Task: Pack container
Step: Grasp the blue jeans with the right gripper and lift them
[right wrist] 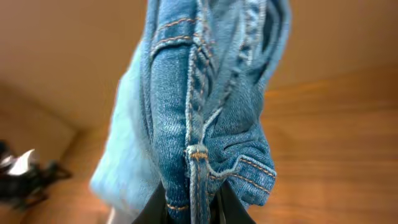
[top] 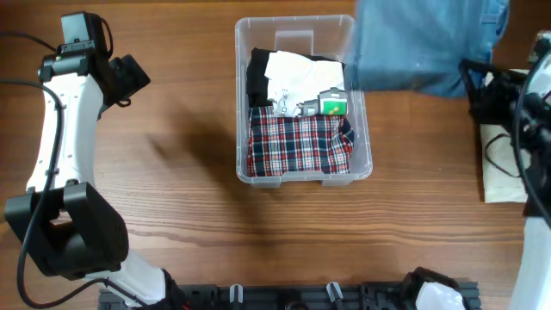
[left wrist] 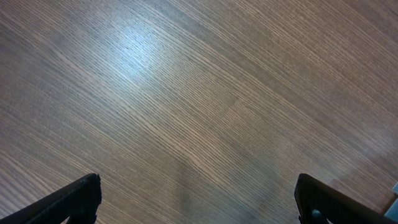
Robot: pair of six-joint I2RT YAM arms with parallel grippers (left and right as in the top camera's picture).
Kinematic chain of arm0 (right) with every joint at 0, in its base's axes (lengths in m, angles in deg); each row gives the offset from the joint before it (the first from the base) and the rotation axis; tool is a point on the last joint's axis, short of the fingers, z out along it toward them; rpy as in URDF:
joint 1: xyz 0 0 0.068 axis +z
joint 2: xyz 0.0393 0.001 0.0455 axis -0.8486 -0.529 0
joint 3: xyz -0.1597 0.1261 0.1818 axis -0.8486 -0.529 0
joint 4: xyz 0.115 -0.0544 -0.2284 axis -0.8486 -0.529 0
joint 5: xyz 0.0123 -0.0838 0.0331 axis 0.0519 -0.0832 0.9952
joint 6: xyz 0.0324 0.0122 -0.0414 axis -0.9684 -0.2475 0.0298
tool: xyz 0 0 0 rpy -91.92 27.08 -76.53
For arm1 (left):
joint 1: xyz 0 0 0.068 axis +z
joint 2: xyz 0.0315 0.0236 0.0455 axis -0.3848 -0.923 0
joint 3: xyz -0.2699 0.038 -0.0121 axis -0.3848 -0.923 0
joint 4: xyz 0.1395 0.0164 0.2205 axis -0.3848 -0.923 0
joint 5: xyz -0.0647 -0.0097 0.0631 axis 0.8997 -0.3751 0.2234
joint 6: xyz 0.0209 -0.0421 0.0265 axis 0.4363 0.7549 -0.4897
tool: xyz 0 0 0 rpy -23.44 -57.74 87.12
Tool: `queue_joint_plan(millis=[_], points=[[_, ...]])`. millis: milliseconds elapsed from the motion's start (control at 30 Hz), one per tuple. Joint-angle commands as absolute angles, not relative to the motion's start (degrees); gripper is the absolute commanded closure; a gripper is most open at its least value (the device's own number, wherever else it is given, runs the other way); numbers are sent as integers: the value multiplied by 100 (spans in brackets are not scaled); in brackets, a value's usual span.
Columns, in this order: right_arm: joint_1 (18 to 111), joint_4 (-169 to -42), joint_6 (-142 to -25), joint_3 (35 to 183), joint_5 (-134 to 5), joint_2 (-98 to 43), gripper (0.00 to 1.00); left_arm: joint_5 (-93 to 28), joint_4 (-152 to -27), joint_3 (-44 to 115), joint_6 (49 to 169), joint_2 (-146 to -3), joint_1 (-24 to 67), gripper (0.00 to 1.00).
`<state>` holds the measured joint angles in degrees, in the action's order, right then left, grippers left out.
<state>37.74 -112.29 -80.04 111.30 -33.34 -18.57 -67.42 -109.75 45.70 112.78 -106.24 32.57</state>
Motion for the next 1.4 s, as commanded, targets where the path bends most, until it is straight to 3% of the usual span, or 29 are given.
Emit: queue_joint_plan(millis=[0,367,667,1067,1367], points=[[4218,-11765,-8336,11174,-2875,-1485,96,-6696,-10981,4533,11372,-10648,3302,0],[5584,-11957,-8542,11152,-3170,-2008,96,-6696,-10981,4533,11372,-10648,3302,0],[6957,-11579,-9617,11152,-4643,-2679,96,-6696,-10981,4533,11372,-10648,3302,0],[7750,-11057,-10286,11152,-5054,-3549,96,-6696,-10981,4533,11372,-10648,3302,0],[7814,-11054,-10448,10916,-5292,-3863,96,-6696,-10981,4533,11372,-10648,3302,0]])
